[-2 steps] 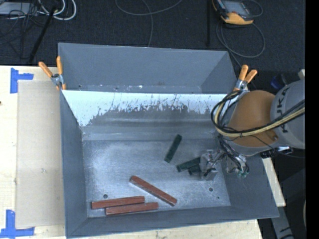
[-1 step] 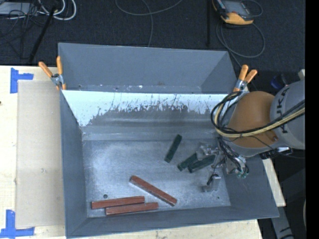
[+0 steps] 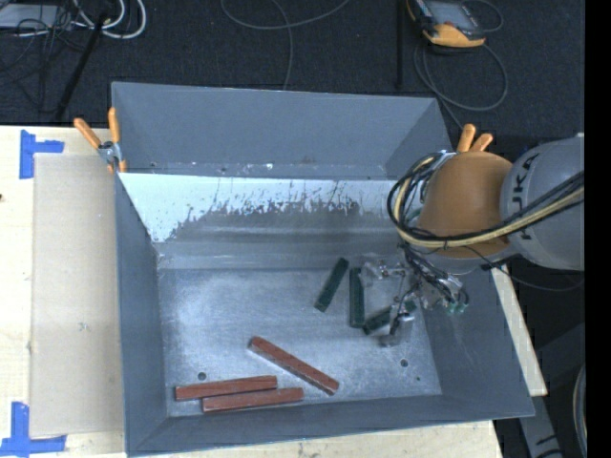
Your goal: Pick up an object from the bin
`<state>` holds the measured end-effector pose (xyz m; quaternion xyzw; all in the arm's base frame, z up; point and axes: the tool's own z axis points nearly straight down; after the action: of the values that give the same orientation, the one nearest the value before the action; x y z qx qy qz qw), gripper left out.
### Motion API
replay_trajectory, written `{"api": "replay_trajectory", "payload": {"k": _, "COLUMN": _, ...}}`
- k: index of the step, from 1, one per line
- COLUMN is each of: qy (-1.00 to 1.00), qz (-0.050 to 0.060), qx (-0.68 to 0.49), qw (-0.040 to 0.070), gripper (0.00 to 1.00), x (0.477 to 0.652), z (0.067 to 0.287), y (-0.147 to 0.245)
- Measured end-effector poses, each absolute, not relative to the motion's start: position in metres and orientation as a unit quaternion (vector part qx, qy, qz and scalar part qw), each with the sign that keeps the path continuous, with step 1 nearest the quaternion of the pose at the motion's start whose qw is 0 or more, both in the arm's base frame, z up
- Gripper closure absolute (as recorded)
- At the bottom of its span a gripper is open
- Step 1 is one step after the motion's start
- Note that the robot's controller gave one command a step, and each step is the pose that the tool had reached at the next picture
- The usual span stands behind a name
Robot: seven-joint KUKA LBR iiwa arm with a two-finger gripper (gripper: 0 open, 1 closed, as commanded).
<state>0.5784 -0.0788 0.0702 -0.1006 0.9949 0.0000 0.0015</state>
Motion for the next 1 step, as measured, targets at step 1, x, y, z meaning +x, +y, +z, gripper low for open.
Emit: {"api": "replay_trajectory", "payload": {"k": 1, "qy": 0.995, "qz": -0.001, "qx": -0.101, "qw": 0.007, "gripper": 1.0, "x": 0.5816, "z": 0.0741, "y": -0.0786}}
